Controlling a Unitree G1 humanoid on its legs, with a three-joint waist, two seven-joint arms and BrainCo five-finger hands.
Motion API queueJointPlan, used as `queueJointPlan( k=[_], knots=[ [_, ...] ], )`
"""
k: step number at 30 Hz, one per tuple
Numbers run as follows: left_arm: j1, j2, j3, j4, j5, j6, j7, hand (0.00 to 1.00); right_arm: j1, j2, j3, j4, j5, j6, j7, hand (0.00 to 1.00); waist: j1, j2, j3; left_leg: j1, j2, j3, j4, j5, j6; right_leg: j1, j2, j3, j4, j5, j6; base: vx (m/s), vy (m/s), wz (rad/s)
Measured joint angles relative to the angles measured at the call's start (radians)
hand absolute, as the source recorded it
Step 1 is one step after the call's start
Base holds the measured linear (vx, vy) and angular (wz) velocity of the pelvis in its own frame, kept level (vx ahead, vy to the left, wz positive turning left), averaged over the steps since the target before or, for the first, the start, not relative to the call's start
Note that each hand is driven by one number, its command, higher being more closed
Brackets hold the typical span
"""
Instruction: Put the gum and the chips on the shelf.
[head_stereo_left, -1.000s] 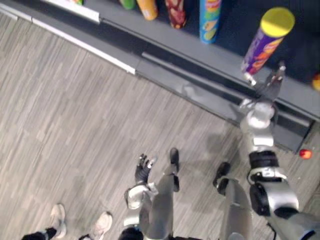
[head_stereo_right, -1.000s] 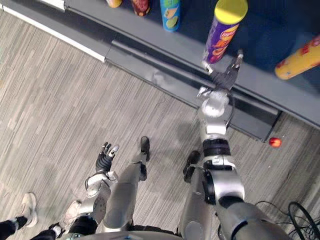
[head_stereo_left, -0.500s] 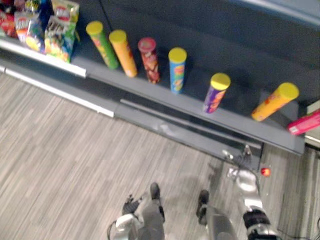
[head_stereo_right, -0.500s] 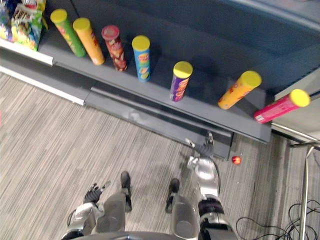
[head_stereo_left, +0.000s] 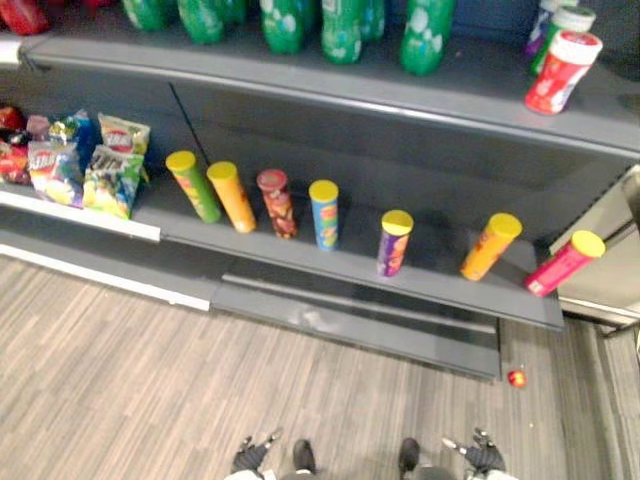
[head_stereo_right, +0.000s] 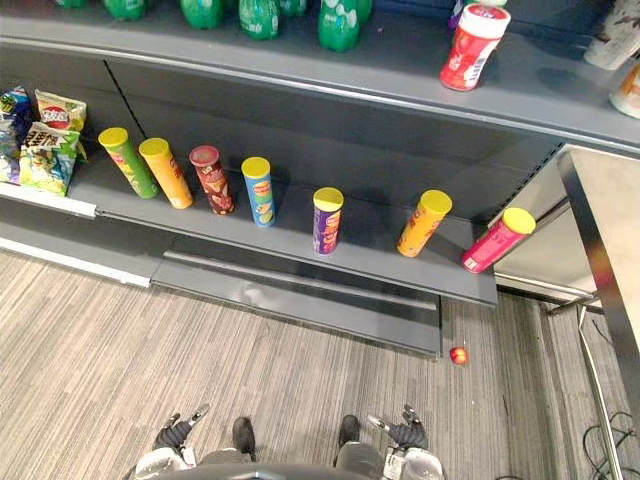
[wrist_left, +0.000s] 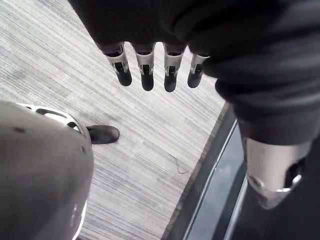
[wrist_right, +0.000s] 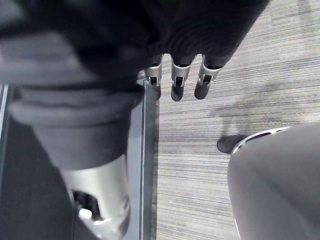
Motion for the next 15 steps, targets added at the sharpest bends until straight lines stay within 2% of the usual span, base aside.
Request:
queueJointPlan(
  k=[7,8,11,15],
  knots=[
    [0.021,-0.071,0.128,0.0,-0.066,0.002,-0.016,0.0,0.015,0.03,-0.111,0.032,0.125,0.008,-0.007,0.0,0.003,0.027,-0.033,0.053,0.004,0.036,-0.007,-0.021,-0.002,0.042,0.001,0.018,-0.01,-0.003,-0.003,0.03,0.004,-0.11],
    [0.031,-0.081,0.132,0.0,-0.084,0.004,-0.021,0.0,0.024,0.035,-0.121,0.032,0.176,0.008,-0.01,0.0,0.006,0.035,-0.046,0.058,0.007,0.043,-0.007,-0.025,-0.004,0.046,0.002,0.024,-0.015,-0.003,-0.003,0.01,0.002,-0.2],
    [0.037,-0.087,0.136,-0.002,-0.091,0.006,-0.024,0.0,0.029,0.037,-0.129,0.032,0.223,0.008,-0.01,0.0,0.007,0.042,-0.053,0.069,0.01,0.061,-0.007,-0.029,-0.008,0.052,0.004,0.028,-0.016,-0.008,-0.01,0.02,0.002,-0.08],
    [0.039,-0.089,0.132,-0.001,-0.118,0.006,-0.03,0.0,0.028,0.041,-0.156,0.053,0.236,0.009,-0.006,0.0,0.018,0.042,-0.056,0.075,0.013,0.06,-0.008,-0.032,-0.012,0.061,0.006,0.026,-0.02,-0.009,-0.011,0.0,0.0,0.0]
  ],
)
